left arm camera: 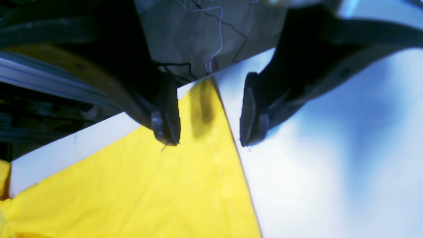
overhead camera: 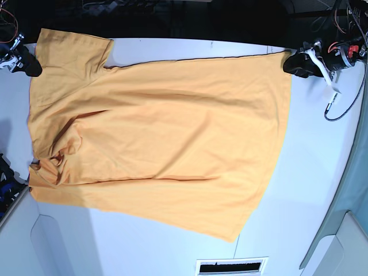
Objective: Layout the t-shirt on the table in an organized manner, then fold the t-shirt properly
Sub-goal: 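Pull the shirt corners apart with both grippers to flatten it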
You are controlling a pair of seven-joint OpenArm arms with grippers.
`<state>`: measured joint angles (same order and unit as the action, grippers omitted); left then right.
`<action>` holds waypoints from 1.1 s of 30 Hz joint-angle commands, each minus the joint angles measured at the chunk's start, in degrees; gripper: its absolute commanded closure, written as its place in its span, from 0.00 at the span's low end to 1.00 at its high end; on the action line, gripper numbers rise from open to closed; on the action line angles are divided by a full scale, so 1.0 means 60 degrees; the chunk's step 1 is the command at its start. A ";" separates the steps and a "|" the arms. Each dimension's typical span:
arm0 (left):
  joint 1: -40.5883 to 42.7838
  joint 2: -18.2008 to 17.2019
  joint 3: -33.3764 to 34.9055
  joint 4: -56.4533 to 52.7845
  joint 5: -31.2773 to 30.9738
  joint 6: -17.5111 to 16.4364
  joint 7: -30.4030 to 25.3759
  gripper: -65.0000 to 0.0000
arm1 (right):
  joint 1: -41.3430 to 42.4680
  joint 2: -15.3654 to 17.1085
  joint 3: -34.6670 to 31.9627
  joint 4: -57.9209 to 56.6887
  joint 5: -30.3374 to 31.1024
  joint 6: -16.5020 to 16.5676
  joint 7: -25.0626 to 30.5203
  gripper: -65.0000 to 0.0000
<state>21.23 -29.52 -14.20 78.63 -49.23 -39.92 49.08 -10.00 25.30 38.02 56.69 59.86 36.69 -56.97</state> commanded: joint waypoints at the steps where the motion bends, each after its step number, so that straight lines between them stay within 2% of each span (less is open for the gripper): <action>1: 0.0011 -0.0102 0.0062 0.0058 0.0029 -0.0013 0.0146 0.49 | -0.0062 0.0022 -0.0007 0.0171 -0.0328 -0.0113 -0.0372 0.65; 3: 0.0011 -0.0102 0.0240 0.0058 0.0033 -0.0013 0.0073 0.54 | -0.0062 -0.0120 -0.0007 0.0375 -0.0331 -0.0117 -0.0375 0.67; 8: 0.0015 -0.0109 0.0929 0.0058 0.0040 -0.0013 -0.0601 0.99 | -0.0058 -0.0339 -0.0007 0.0732 -0.0335 -0.0149 -0.0372 1.00; 12: 0.0007 -0.0113 0.1264 0.0066 0.0062 -0.0013 -0.1206 1.00 | -0.0062 -0.0357 -0.0004 0.0754 -0.0288 -0.0153 -0.0565 1.00; 16: 0.0062 -0.0364 0.1075 0.0321 -0.0827 -0.0013 -0.0798 1.00 | -0.0270 -0.0357 0.0106 0.1137 0.0288 -0.0138 -0.1275 1.00; 18: 0.0273 -0.0583 0.1031 0.0663 -0.1158 -0.0013 -0.0707 1.00 | -0.0729 -0.0357 0.0182 0.1614 0.0393 -0.0138 -0.1290 1.00; 24: 0.0765 -0.1198 0.0987 0.1756 -0.1191 -0.0013 -0.0707 1.00 | -0.2167 -0.0368 0.0652 0.3523 0.0605 -0.0138 -0.1290 1.00; 33: 0.0969 -0.1249 -0.0197 0.2116 -0.1392 -0.0013 -0.0656 1.00 | -0.3781 -0.0386 0.1796 0.5537 0.1009 -0.0142 -0.1300 1.00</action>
<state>26.98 -36.03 -14.79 90.54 -56.66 -39.46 45.65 -32.47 21.89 48.18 89.01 64.77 35.59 -65.30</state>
